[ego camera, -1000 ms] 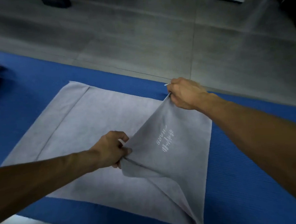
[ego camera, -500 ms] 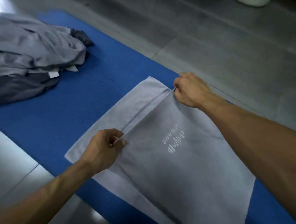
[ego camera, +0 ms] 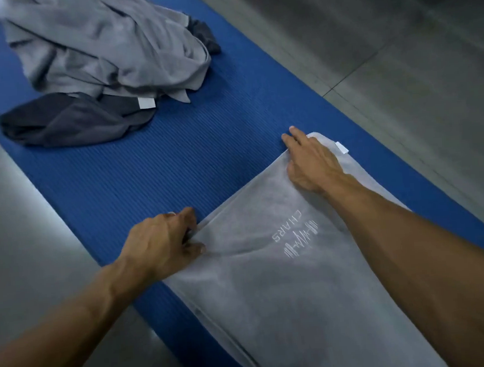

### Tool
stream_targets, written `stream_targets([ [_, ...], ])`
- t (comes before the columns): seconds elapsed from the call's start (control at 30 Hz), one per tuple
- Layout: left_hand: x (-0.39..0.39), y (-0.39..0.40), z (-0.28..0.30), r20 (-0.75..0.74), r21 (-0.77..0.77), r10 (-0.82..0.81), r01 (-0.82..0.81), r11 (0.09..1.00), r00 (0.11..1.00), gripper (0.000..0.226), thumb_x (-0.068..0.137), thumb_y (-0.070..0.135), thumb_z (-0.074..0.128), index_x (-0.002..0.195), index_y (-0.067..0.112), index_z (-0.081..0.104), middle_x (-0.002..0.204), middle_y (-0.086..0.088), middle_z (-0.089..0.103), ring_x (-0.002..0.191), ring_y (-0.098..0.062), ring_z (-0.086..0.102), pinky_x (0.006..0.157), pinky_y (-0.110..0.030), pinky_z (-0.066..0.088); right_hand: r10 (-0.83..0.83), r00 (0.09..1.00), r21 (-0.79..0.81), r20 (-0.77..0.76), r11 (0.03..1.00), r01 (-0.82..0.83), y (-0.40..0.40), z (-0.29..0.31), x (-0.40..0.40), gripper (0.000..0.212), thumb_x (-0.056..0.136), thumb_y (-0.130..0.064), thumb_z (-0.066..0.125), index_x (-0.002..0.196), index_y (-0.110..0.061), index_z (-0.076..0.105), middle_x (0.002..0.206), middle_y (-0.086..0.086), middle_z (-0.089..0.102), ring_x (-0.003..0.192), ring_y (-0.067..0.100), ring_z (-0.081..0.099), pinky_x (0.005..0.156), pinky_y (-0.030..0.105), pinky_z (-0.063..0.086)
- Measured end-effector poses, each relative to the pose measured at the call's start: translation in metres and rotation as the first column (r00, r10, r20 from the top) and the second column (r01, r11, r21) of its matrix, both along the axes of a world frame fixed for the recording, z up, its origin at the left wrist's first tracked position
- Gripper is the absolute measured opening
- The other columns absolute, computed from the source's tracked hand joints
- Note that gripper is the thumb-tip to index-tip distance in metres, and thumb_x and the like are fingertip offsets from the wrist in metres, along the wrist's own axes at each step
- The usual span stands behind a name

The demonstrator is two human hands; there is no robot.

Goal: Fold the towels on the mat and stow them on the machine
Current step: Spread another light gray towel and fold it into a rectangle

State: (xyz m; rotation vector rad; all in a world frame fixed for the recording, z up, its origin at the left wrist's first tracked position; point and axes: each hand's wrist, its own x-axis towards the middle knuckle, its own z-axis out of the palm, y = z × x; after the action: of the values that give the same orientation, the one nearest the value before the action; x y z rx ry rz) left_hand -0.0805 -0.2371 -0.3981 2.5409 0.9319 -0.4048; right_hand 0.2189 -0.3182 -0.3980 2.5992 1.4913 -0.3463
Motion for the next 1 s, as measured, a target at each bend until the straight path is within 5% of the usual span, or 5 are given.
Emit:
stream_targets([
  [0.2, 0.058, -0.028, -0.010, 0.287, 0.335, -0.432, 0.333, 0.882, 0.855, 0.060, 0.081, 0.045, 0.035, 0.121, 0.011, 0.064, 0.122, -0.010, 0.062, 0.110, -0.030, 0.061, 0.086, -0.040, 0.053, 0.028, 0.994, 0.276, 0.104, 0.960, -0.056, -0.031, -0.015, -0.018, 0.038, 0.095, -0.031, 0.035, 0.122, -0.012, 0.053, 0.134, 0.006, 0.050, 0.117, 0.026, 0.049, 0.095, 0.043, 0.041],
  [0.33, 0.099, -0.053, -0.032, 0.225, 0.193, -0.489, 0.454, 0.870, 0.843, 0.062, 0.096, 0.047, 0.028, 0.148, 0.014, 0.036, 0.154, -0.009, 0.035, 0.144, -0.027, 0.027, 0.118, -0.046, 0.015, -0.009, 1.000, 0.082, 0.003, 0.997, 0.009, -0.039, -0.024, 0.009, 0.053, 0.102, -0.041, 0.019, 0.150, -0.020, 0.031, 0.160, 0.001, 0.024, 0.146, 0.022, 0.022, 0.117, 0.048, 0.020],
  [0.67, 0.102, -0.055, -0.041, 0.176, 0.165, -0.483, 0.458, 0.874, 0.858, 0.112, 0.072, 0.092, 0.020, 0.153, 0.022, -0.009, 0.161, -0.003, -0.012, 0.147, -0.023, -0.018, 0.118, -0.043, -0.014, 0.046, 0.999, 0.021, -0.007, 0.999, -0.046, -0.071, -0.034, 0.023, 0.067, 0.096, -0.062, 0.004, 0.155, -0.032, 0.002, 0.163, -0.008, -0.010, 0.150, 0.013, -0.010, 0.120, 0.040, -0.006],
  [0.8, 0.103, -0.054, -0.041, 0.130, 0.161, -0.497, 0.476, 0.865, 0.858, 0.117, 0.067, 0.096, 0.021, 0.152, 0.024, -0.013, 0.160, -0.003, -0.018, 0.145, -0.023, -0.024, 0.117, -0.044, -0.016, -0.376, 0.927, 0.020, 0.001, 0.926, 0.376, -0.084, -0.035, 0.068, 0.065, 0.099, -0.056, 0.009, 0.156, -0.026, -0.001, 0.164, -0.003, -0.008, 0.150, 0.015, -0.010, 0.121, 0.049, -0.004],
  [1.0, 0.107, -0.086, -0.032, 0.294, 0.180, -0.500, 0.467, 0.866, 0.814, 0.092, 0.074, 0.056, 0.046, 0.150, 0.008, 0.026, 0.156, -0.019, 0.025, 0.147, -0.036, 0.014, 0.118, -0.055, 0.010, -0.283, 0.950, 0.323, -0.131, 0.894, 0.311, -0.136, -0.021, -0.031, 0.064, 0.098, -0.049, 0.017, 0.154, -0.017, 0.022, 0.163, 0.003, 0.013, 0.150, 0.018, 0.009, 0.120, 0.038, 0.008],
])
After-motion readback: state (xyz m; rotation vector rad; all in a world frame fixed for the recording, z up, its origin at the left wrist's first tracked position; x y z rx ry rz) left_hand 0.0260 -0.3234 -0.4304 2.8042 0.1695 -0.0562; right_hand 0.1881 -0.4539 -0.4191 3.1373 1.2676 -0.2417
